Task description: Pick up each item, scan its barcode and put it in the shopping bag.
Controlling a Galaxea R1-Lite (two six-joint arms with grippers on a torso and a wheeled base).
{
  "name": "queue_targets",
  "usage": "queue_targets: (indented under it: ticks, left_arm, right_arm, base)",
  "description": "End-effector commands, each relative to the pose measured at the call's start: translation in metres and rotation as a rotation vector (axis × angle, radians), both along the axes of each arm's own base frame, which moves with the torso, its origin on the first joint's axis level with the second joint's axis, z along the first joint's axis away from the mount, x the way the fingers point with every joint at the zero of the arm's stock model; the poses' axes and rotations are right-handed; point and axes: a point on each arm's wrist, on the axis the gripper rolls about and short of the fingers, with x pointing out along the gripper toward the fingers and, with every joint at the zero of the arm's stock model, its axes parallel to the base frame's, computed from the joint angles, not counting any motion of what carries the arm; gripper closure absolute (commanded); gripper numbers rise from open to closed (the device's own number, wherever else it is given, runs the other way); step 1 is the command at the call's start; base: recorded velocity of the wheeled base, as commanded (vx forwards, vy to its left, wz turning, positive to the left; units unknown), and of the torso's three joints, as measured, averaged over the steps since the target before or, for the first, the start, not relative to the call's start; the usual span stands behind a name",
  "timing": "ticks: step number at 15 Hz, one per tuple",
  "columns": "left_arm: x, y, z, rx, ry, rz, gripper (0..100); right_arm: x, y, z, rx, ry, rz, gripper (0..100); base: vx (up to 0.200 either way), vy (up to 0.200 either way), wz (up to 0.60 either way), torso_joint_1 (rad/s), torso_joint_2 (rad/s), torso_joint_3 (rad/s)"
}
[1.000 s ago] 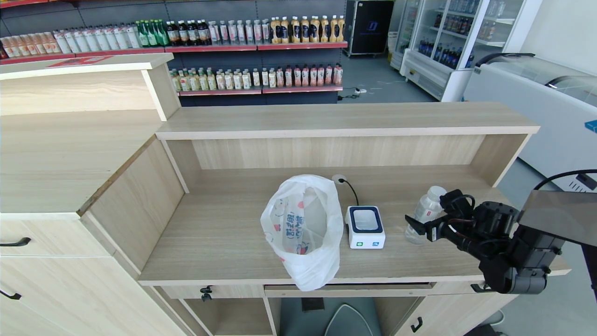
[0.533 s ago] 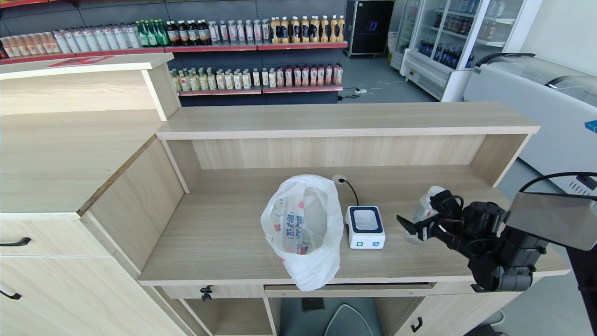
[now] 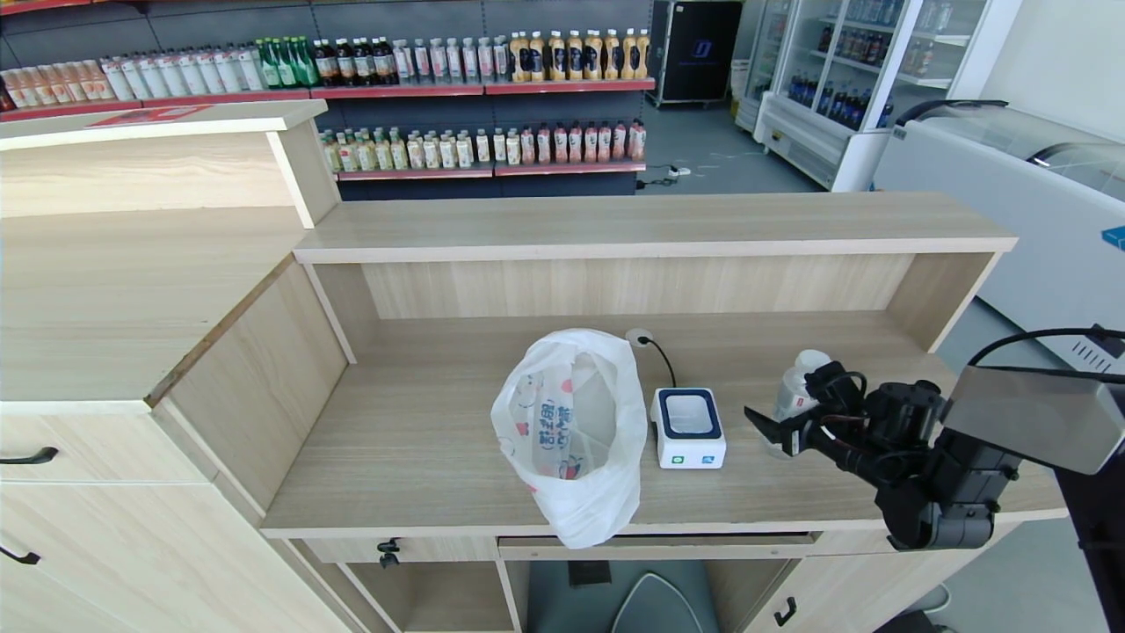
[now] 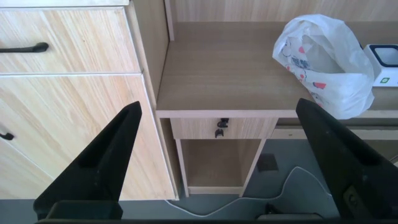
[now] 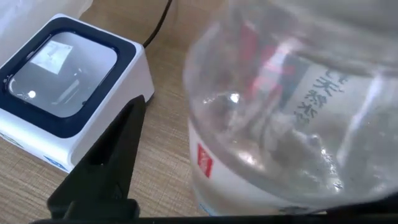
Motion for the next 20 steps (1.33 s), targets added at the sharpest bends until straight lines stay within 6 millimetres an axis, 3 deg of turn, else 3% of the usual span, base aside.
queue_targets:
  ticks: [1,6,10,13,15,17,20]
  left_arm:
    - [0.000,0.000,0.000,0.000,-0.001,0.000,0]
    - [0.000,0.000,0.000,0.000,-0.001,0.000,0]
    - [0.000,0.000,0.000,0.000,-0.001,0.000,0]
    - [0.000,0.000,0.000,0.000,-0.001,0.000,0]
    - [0.000,0.000,0.000,0.000,-0.001,0.000,0]
    - [0.000,0.000,0.000,0.000,-0.001,0.000,0]
    - [0.000,0.000,0.000,0.000,-0.001,0.000,0]
  right_arm:
    - [0.002,0.000,0.003,0.001,-0.011,0.010,100]
    - [0.003,-0.007,0.007,-0.005,-0.018,-0.012,100]
    - [-0.005,-0.009,0.002,-0.009,0.016,-0.019,100]
    - [-0.017,-0.014,0.012,0.000,0.048,-0.034,100]
    - [-0.033,-0.020,0.030,0.040,0.166,-0.056,100]
    - [-0.037,-0.025,0.053,0.131,0.184,-0.093,100]
    - [-0.049,-0.027,0.123,0.251,0.154,-0.110,100]
  base:
    - [0.000,0.000,0.00,0.000,0.00,0.000]
    - [0.000,0.000,0.00,0.000,0.00,0.000]
    - [0.000,0.000,0.00,0.000,0.00,0.000]
    - [0.000,0.000,0.00,0.000,0.00,0.000]
    - [0.000,0.000,0.00,0.000,0.00,0.000]
    - [0.000,0.000,0.00,0.000,0.00,0.000]
    - [0.000,0.000,0.00,0.000,0.00,0.000]
